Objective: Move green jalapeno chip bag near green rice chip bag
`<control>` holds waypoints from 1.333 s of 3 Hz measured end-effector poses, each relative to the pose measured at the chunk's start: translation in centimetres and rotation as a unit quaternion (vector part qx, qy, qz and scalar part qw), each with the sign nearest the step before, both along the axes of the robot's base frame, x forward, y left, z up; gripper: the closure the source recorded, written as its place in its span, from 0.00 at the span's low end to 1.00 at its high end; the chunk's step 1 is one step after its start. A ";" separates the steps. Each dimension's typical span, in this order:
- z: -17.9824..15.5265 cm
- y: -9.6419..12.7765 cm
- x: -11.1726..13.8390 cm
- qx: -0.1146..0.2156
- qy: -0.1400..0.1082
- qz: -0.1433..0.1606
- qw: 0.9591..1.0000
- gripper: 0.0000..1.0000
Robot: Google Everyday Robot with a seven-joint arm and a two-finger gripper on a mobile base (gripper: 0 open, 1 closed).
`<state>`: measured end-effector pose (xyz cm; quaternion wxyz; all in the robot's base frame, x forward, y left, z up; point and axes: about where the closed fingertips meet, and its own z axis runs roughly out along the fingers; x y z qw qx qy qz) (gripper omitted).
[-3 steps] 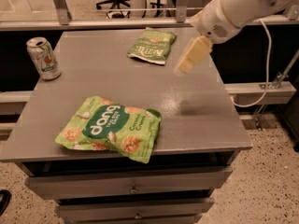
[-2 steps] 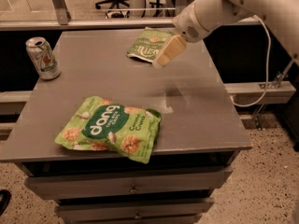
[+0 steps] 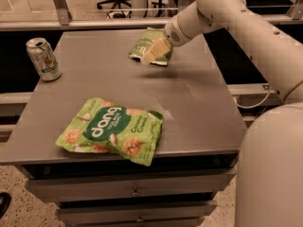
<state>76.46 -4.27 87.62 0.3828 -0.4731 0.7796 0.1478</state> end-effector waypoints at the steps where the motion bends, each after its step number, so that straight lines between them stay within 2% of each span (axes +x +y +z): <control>1: -2.2 -0.4 2.9 0.019 0.017 -0.039 0.999 0.00; 2: -3.5 -0.8 4.7 0.027 0.024 -0.059 0.998 0.16; 4: -2.3 -0.3 5.9 0.045 0.004 -0.046 0.998 0.62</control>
Offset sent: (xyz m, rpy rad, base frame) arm 0.0712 -0.0199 -0.0436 0.0722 0.0528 -0.1737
